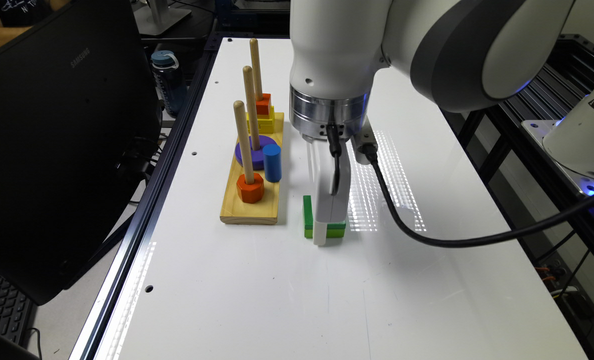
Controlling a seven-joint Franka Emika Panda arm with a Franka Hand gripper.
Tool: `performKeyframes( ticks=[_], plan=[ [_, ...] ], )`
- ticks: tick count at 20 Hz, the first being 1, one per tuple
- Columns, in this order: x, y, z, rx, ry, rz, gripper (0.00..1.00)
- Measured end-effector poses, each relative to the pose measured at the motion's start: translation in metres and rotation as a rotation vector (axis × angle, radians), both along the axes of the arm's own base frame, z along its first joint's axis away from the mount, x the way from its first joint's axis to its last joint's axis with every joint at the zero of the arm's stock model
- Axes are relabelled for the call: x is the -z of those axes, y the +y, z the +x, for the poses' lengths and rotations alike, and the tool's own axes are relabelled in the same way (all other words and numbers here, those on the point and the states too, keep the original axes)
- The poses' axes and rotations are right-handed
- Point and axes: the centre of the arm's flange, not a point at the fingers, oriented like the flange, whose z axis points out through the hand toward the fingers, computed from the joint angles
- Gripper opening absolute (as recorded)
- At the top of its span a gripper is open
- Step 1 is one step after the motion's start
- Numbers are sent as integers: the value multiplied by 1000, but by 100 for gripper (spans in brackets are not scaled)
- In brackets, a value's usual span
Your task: Pick up green block.
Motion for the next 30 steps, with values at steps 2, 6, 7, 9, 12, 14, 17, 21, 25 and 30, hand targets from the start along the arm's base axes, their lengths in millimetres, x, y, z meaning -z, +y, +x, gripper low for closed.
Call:
performKeyframes(
  ticks=[2,6,7,9,12,14,17,21,25,30],
  plan=[
    [0,0,0,0,0,0,100],
    [0,0,0,0,0,0,0],
    [0,0,0,0,0,0,0],
    [0,0,0,0,0,0,0],
    [0,0,0,0,0,0,0],
    [0,0,0,0,0,1,0],
    [0,0,0,0,0,1,0],
    [0,0,0,0,0,1,0],
    [0,0,0,0,0,1,0],
    [-16,1,2,-1,-12,-2,0]
  ],
)
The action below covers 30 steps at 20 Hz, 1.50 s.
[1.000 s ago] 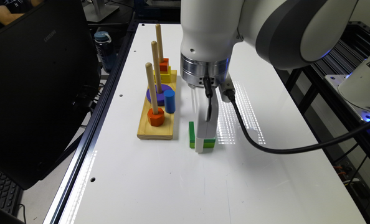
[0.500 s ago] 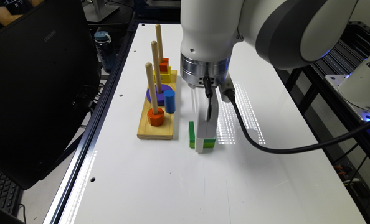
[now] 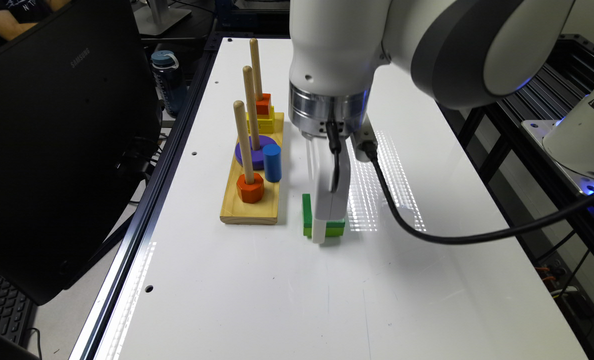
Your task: Pick up green block.
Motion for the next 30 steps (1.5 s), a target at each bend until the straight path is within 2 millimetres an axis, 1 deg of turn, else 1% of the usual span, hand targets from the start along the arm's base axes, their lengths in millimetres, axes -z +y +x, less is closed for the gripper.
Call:
performKeyframes(
  ticks=[2,7,9,12,13,15,22,27,30],
  plan=[
    [-4,0,-1,-1,1,-3,0],
    [-4,0,-2,-2,2,-4,0],
    [-16,1,0,-1,-7,-6,0],
    [-39,3,-1,1,-6,-13,0],
    [-43,3,-2,2,-5,-15,0],
    [-45,3,-4,1,-4,-17,0],
    [-40,-5,-6,6,8,-20,0],
    [-56,-4,-7,5,-1,-25,0],
    [-59,-5,-9,6,-2,-27,0]
  ],
)
